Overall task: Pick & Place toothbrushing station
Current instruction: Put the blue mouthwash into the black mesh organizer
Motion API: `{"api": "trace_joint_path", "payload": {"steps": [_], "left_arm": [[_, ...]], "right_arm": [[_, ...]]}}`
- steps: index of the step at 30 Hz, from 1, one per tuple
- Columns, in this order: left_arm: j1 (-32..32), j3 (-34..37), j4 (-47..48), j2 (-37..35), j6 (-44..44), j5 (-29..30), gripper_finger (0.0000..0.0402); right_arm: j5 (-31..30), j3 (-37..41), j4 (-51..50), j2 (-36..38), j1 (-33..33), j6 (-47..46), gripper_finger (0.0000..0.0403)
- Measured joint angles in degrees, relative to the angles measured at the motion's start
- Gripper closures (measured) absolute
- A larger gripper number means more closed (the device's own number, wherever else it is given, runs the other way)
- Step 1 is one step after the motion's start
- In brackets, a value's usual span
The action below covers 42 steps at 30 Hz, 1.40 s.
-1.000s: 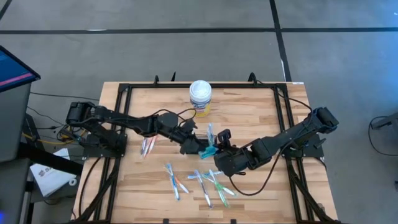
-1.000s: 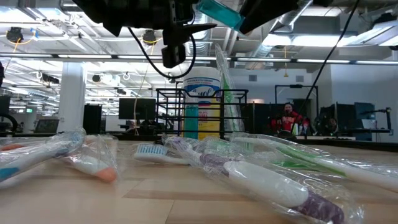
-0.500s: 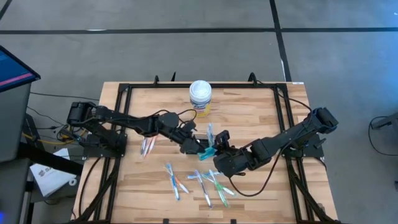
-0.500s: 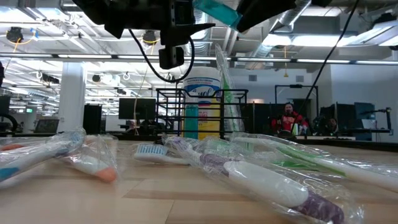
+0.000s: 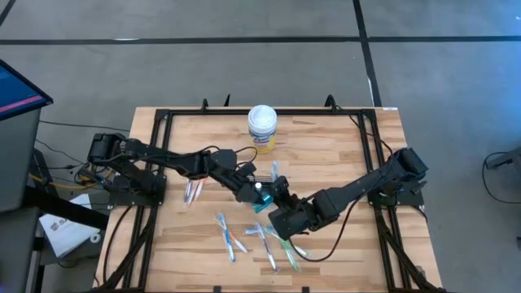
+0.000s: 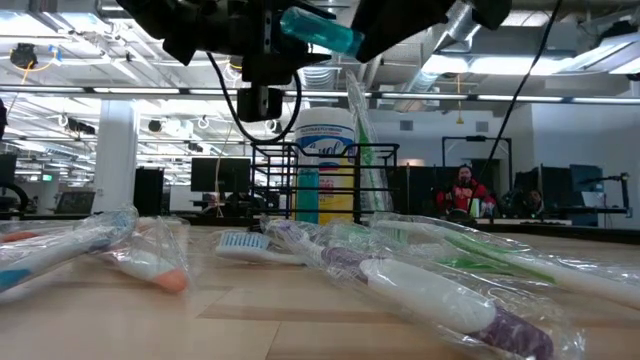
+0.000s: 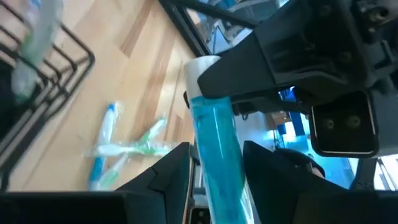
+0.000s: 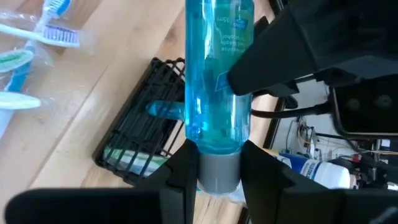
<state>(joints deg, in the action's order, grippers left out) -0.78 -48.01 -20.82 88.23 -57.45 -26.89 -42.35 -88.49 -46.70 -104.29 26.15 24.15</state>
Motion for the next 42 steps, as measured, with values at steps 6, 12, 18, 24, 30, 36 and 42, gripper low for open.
{"api": "trace_joint_path", "payload": {"steps": [6, 12, 18, 24, 30, 36, 42], "left_arm": [[-1.1, 0.0, 1.8, 0.1, -1.6, -0.7, 0.0258], [-1.3, 0.0, 3.1, 0.1, -1.5, -1.5, 0.0259], [-1.5, 0.0, 3.1, 0.1, -1.3, -2.1, 0.0268], [-1.5, 0.0, 3.2, 0.0, -0.1, -2.1, 0.031], [-1.5, 0.0, 3.2, 0.0, 3.3, -2.1, 0.0331], [-1.5, 0.0, 3.1, 0.0, 6.5, -1.9, 0.033], [-1.6, 0.0, 3.2, 0.1, 10.0, -1.4, 0.033]], "right_arm": [[0.0, -2.8, -1.2, -3.2, -0.5, 2.4, 0.0316], [-0.3, -4.8, -0.9, -3.9, -0.6, 3.1, 0.0316], [-0.8, -4.8, -1.1, -3.9, -0.5, 4.3, 0.0316], [-0.2, -4.8, -1.3, -3.9, -0.3, 3.5, 0.0314], [0.1, -4.8, -1.2, -3.8, -0.3, 2.3, 0.0285], [0.2, -4.8, -2.2, -3.8, 0.5, -0.2, 0.0254], [-0.2, -4.9, -4.4, -3.2, 1.7, -6.2, 0.0247]]}}
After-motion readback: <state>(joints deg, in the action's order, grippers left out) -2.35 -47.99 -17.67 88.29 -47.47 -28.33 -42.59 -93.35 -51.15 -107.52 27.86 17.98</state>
